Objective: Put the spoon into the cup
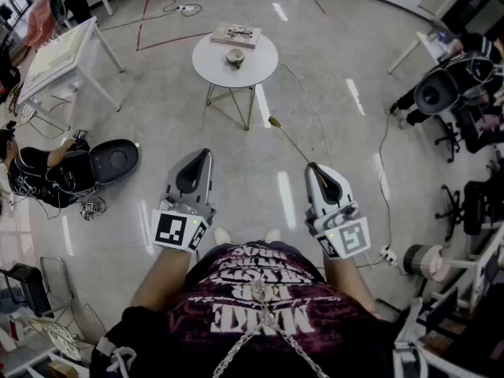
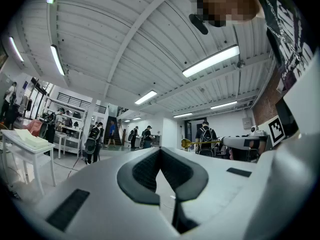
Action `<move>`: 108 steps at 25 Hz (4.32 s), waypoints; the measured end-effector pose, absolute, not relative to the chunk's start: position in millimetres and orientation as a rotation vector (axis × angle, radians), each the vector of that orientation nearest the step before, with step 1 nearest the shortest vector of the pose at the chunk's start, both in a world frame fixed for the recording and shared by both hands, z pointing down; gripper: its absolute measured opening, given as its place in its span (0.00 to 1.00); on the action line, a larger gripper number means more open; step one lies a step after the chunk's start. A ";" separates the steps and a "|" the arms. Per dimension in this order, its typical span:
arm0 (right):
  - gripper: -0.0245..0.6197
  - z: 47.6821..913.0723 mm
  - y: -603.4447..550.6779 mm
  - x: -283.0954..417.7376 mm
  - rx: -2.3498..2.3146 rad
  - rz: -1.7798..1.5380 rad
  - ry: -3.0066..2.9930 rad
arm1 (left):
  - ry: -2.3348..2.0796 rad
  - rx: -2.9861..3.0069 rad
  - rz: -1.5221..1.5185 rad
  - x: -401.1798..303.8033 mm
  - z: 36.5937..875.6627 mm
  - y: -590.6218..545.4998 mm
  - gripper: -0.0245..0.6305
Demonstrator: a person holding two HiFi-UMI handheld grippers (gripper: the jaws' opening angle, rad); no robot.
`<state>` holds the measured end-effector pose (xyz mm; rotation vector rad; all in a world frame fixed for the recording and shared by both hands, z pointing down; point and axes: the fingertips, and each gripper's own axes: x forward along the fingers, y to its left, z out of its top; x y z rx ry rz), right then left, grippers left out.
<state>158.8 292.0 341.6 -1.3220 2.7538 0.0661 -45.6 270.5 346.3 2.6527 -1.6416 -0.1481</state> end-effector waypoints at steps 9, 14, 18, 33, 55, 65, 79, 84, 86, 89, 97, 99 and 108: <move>0.09 323.0 284.0 156.0 -1.171 0.138 2.802 | -1.772 2.644 -0.094 -43.6 326.9 274.0 0.08; 0.09 323.7 277.6 135.2 -1.065 0.154 2.832 | -1.787 2.665 -0.082 -40.5 324.8 274.1 0.08; 0.09 345.5 274.8 129.6 -1.075 0.093 2.858 | -1.788 2.604 -0.074 -38.5 351.0 276.8 0.08; 0.09 357.6 281.8 111.7 -1.155 0.052 2.887 | -1.719 2.613 -0.122 -62.7 363.4 273.7 0.08; 0.09 340.2 296.2 73.8 -1.374 0.062 2.804 | -1.484 2.653 -0.248 -107.4 380.7 255.5 0.08; 0.09 353.9 281.6 72.2 -1.417 -0.009 2.804 | -1.451 2.607 -0.183 -114.3 411.3 254.3 0.08; 0.09 359.0 280.3 86.1 -1.473 -0.049 2.807 | -1.379 2.595 -0.179 -96.0 428.3 246.1 0.08; 0.09 359.9 276.7 95.1 -1.486 -0.030 2.793 | -1.389 2.613 -0.143 -89.2 426.5 243.1 0.08; 0.09 361.7 273.2 96.8 -1.472 -0.037 2.792 | -1.409 2.610 -0.131 -89.6 425.1 243.0 0.08; 0.09 365.8 264.5 95.3 -1.433 -0.052 2.798 | -1.463 2.587 -0.109 -97.8 426.5 240.2 0.08; 0.09 379.9 242.5 92.4 -1.335 -0.102 2.817 | -1.582 2.520 -0.045 -116.4 434.5 230.9 0.08; 0.09 384.6 237.3 92.9 -1.327 -0.116 2.813 | -1.594 2.509 -0.031 -117.9 437.9 226.2 0.08; 0.09 387.4 201.8 119.7 -1.332 -0.133 2.794 | -1.596 2.533 -0.035 -90.6 426.3 186.7 0.08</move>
